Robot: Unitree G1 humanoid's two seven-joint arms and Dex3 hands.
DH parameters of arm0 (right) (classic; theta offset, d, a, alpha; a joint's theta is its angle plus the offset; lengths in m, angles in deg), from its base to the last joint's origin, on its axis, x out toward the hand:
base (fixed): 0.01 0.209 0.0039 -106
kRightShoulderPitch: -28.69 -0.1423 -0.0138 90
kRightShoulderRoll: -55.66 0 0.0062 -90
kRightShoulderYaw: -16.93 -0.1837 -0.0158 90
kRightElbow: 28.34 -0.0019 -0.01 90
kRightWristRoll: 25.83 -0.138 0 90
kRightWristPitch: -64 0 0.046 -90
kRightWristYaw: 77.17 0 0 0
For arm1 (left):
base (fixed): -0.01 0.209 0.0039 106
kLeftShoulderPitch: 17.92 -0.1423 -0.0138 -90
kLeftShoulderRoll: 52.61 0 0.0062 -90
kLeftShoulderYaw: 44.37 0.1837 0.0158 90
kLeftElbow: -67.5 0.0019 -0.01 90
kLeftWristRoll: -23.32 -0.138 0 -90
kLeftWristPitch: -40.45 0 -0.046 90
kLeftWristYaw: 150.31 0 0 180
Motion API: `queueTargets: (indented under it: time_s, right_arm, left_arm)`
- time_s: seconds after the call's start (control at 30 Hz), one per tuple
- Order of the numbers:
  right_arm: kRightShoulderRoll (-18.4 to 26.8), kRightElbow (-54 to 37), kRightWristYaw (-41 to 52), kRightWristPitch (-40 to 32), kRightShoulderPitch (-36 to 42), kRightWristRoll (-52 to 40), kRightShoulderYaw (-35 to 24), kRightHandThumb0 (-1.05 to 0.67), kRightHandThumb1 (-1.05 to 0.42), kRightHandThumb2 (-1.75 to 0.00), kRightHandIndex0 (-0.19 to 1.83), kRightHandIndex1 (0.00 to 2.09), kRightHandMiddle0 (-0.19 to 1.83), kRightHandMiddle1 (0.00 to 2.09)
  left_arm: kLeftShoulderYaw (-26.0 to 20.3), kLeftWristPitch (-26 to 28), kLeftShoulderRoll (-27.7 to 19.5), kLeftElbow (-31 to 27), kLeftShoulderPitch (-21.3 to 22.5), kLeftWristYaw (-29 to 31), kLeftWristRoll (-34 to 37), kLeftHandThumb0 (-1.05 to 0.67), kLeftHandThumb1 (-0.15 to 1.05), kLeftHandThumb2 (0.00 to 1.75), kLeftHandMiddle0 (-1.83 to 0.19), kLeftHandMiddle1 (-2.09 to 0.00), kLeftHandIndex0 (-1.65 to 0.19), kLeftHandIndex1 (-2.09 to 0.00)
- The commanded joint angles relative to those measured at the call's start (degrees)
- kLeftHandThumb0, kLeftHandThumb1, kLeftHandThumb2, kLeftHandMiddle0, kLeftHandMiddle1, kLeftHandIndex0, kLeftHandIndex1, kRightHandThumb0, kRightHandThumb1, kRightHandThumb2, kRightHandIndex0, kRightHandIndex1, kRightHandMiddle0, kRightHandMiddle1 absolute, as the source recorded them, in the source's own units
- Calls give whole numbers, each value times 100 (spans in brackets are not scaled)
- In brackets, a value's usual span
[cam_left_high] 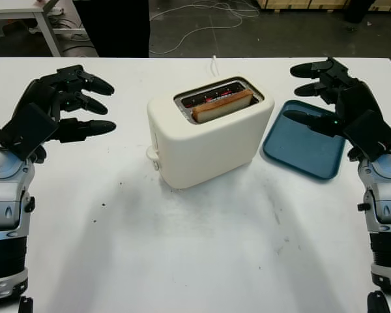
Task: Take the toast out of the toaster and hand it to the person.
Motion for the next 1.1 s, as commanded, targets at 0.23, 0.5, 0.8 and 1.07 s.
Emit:
queueTargets:
  time_s: [0.23, 0.5, 0.8, 1.07]
  right_arm:
    - [-39, 1, 6, 78, -69, -14, 30, -69, -80, 0, 9, 120, 16, 86]
    - [-42, -19, 15, 83, -66, -26, 28, -67, -79, 0, 9, 120, 16, 86]
    - [-37, -26, -13, 49, -50, 7, 30, -69, -80, 0, 9, 120, 16, 87]
    - [-48, 1, -9, 69, -54, -7, 26, -70, -79, 0, 9, 118, 17, 86]
  left_arm:
    - [8, -17, -12, -23, 2, 6, 17, -105, 62, 0, -58, -108, -59, -93]
    - [6, -34, -19, -7, 6, -1, 1, -105, 62, 0, -60, -107, -59, -93]
    - [5, -68, -5, 2, 2, 15, 26, -105, 63, 0, -59, -107, -59, -94]
    - [-4, 27, -12, -45, -9, 3, 32, -105, 62, 0, -58, -107, -58, -94]
